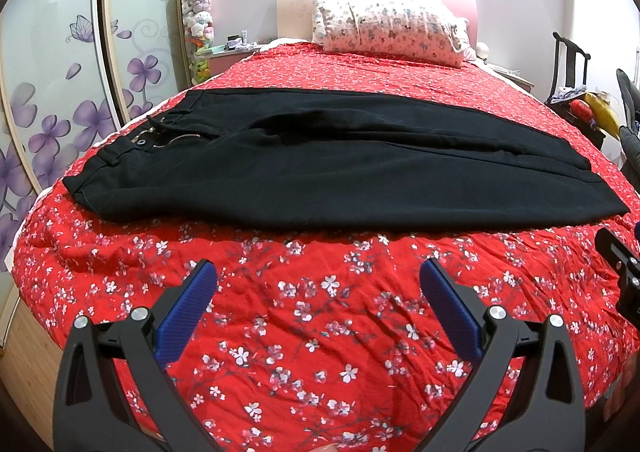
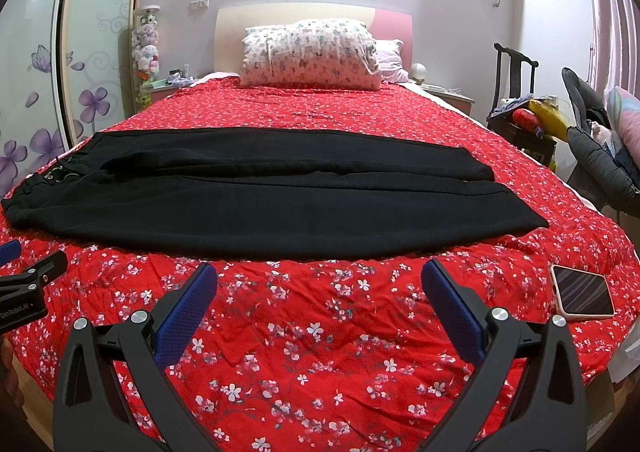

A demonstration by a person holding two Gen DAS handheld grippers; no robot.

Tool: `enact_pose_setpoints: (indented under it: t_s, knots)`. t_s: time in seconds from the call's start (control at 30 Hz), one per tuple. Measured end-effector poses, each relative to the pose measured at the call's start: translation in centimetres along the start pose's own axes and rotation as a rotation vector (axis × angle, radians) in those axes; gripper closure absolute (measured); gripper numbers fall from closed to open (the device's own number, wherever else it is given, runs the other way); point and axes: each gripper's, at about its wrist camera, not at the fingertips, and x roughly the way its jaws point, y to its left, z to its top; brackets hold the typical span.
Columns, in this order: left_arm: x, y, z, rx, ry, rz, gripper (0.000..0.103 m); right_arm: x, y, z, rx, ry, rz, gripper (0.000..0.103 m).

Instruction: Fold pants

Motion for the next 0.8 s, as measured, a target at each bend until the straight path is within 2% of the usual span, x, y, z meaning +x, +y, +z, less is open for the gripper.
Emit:
enact_pose_setpoints:
  t_s: [0.8]
  knots:
    - [0.0, -0.01, 0.0, 0.001, 0.001, 0.001, 0.002, 0.66, -0.26, -0.65, 0.004, 0.002, 0.001, 0.001]
